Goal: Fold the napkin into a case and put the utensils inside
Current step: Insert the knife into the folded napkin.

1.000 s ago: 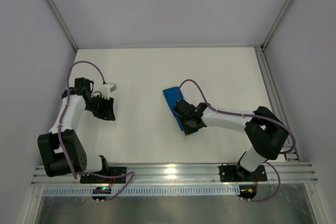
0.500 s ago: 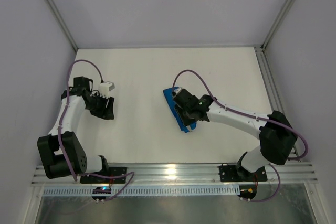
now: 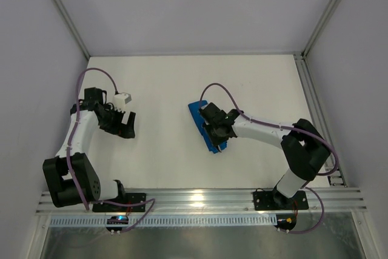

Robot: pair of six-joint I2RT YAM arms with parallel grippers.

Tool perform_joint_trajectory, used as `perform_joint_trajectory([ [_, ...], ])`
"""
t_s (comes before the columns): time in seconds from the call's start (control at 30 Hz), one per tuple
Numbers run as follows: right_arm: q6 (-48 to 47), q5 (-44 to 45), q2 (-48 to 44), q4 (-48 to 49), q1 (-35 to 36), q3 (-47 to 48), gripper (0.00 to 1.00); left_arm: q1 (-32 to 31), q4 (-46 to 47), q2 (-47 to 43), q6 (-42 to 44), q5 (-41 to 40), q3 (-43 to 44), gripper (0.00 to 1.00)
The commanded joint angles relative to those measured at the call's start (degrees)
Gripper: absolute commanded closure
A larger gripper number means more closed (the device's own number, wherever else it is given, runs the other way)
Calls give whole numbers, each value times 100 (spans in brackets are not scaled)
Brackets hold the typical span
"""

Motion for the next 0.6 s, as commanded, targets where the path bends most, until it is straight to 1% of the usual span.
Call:
perform_joint_trajectory([
  [0.0,-45,-152,127,278,4,-31,73,37,119,-110,4,-8,158,1],
  [0.07,-10,-152,198,295,12,-49,74,37,119,-119,21,-8,141,1],
  [0.3,43,-46,216,172,4,-93,74,37,93,-101,48,45,132,1],
  [0.43,95,15,49,23,4,-101,70,37,93,-84,57,89,123,1],
  [0.47,95,15,-4,14,12,-119,67,37,101,-84,57,89,114,1],
  [0.57,78,-72,-109,67,-14,-207,63,29,102,-75,57,106,114,1],
])
